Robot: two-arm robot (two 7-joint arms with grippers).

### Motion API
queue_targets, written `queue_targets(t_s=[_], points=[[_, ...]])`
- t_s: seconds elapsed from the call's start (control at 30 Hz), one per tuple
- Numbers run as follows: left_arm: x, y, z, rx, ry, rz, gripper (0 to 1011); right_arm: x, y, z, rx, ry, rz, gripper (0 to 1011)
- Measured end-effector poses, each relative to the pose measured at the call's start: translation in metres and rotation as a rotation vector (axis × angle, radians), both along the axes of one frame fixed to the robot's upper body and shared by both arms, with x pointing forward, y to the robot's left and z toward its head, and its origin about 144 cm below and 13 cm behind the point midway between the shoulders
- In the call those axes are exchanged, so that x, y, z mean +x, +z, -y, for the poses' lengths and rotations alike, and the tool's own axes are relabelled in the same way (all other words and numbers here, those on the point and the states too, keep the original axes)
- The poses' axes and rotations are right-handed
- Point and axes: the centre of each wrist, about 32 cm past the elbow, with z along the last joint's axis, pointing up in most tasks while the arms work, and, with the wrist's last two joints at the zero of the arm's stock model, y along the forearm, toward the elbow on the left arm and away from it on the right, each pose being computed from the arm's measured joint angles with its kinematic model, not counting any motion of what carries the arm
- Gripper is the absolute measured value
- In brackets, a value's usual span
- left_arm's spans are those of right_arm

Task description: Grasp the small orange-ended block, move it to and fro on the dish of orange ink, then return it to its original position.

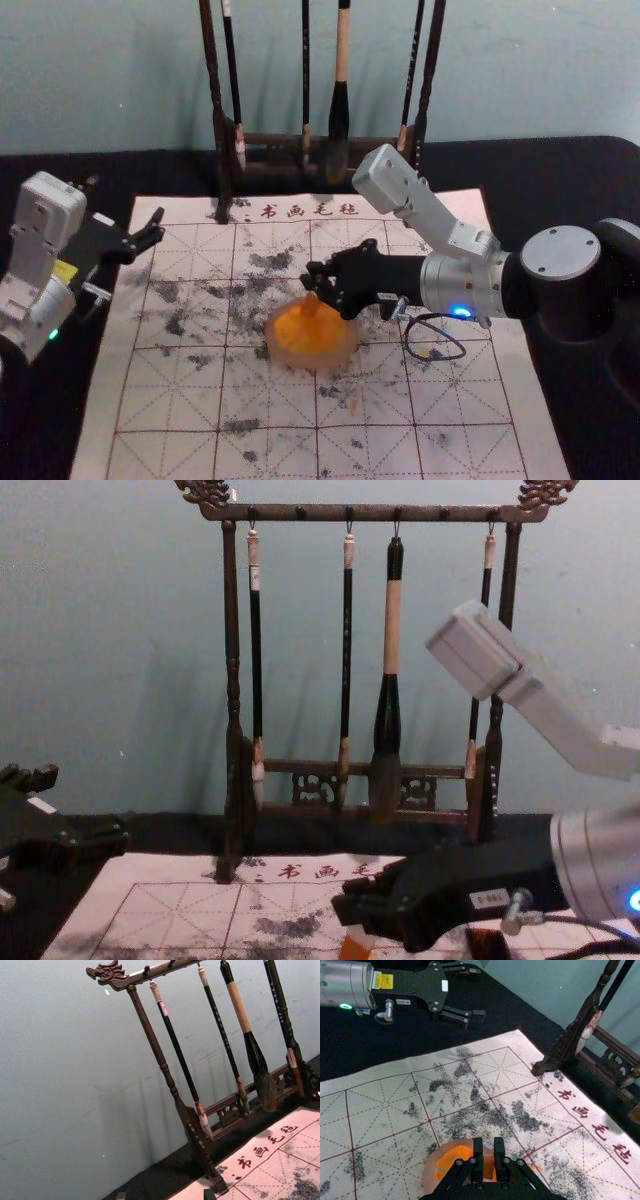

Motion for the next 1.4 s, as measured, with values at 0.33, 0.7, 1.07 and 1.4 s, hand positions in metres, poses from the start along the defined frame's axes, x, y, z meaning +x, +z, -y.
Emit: queue_targets(t_s=[0.33, 0.7, 1.07, 1.4], points=[[0.000, 0.000, 0.000, 0.000, 0.000, 0.000, 1001, 0.000, 0.003, 0.003, 0.008, -0.004, 0.002, 130], [0.000, 0.000, 0.000, 0.000, 0.000, 0.000, 1001, -0.003, 0.014, 0.010, 0.033, 0.003, 0.014, 130], [0.000, 0.000, 0.000, 0.000, 0.000, 0.000, 1001, -0.015, 0.034, 0.030, 0.100, -0.075, 0.030, 130], [0.000, 0.000, 0.000, 0.000, 0.000, 0.000, 1001, -0.029, 0.043, 0.047, 0.125, -0.177, 0.018, 130]])
